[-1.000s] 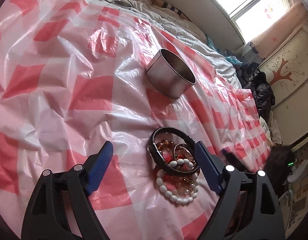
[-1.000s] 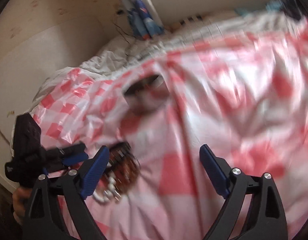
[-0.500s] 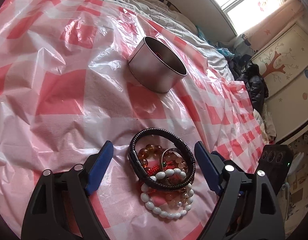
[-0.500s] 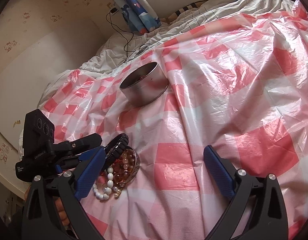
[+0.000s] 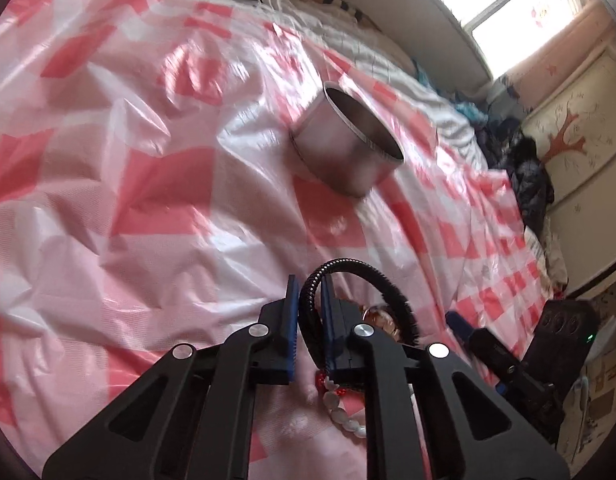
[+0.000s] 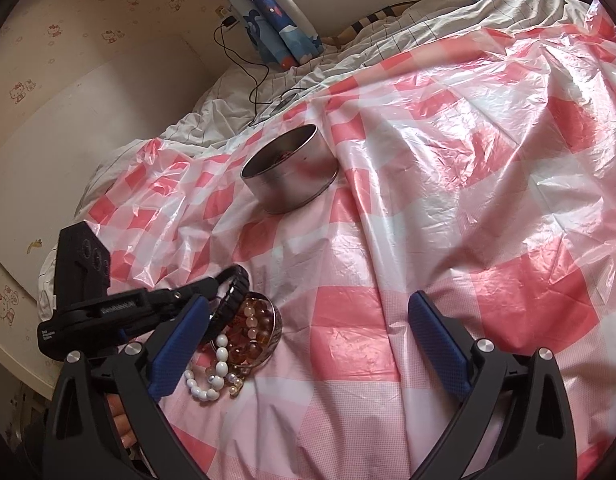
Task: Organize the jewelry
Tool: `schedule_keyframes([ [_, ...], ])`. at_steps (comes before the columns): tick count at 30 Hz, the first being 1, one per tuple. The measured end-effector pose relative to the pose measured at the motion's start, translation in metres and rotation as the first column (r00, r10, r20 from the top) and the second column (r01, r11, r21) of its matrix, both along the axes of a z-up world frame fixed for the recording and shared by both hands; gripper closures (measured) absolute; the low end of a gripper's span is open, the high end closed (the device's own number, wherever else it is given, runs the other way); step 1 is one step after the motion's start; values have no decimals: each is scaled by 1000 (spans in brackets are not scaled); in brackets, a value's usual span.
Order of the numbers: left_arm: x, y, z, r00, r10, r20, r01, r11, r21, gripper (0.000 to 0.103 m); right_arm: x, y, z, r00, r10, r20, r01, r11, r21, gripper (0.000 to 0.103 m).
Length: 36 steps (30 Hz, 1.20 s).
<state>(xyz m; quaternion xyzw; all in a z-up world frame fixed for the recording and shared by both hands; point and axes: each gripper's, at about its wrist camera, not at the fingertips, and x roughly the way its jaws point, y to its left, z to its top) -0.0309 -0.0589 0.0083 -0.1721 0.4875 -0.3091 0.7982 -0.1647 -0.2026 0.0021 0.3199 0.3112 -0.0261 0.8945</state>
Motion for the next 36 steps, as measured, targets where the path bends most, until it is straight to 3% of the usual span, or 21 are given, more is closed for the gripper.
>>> schedule_keyframes([
  [5, 5, 39, 10, 990, 135, 43, -133, 991, -32, 93, 0, 0, 0, 1000, 1, 0, -1, 1000, 0, 8],
  [9, 16, 60, -12, 982, 191, -13, -191, 981, -26, 93, 1, 1, 0, 1000, 0, -2, 0, 1000, -2, 7],
  [19, 19, 66, -26, 983, 180, -23, -181, 982, -50, 93, 9, 14, 9, 997, 76, -21, -76, 996, -45, 8],
  [26, 18, 65, -28, 984, 178, -23, -179, 982, -57, 92, 39, 30, 13, 984, 70, -161, -100, 978, -185, 9],
  [28, 18, 65, -29, 984, 177, -23, -178, 982, -60, 92, 49, 36, 15, 975, 56, -213, -112, 959, -259, 18],
  [31, 18, 65, -29, 984, 176, -26, -178, 982, -64, 92, 63, 49, 14, 957, 51, -284, -160, 913, -376, 41],
  [36, 19, 67, -31, 984, 173, -28, -175, 982, -71, 92, 76, 68, 9, 932, 71, -355, -253, 829, -499, 58],
])
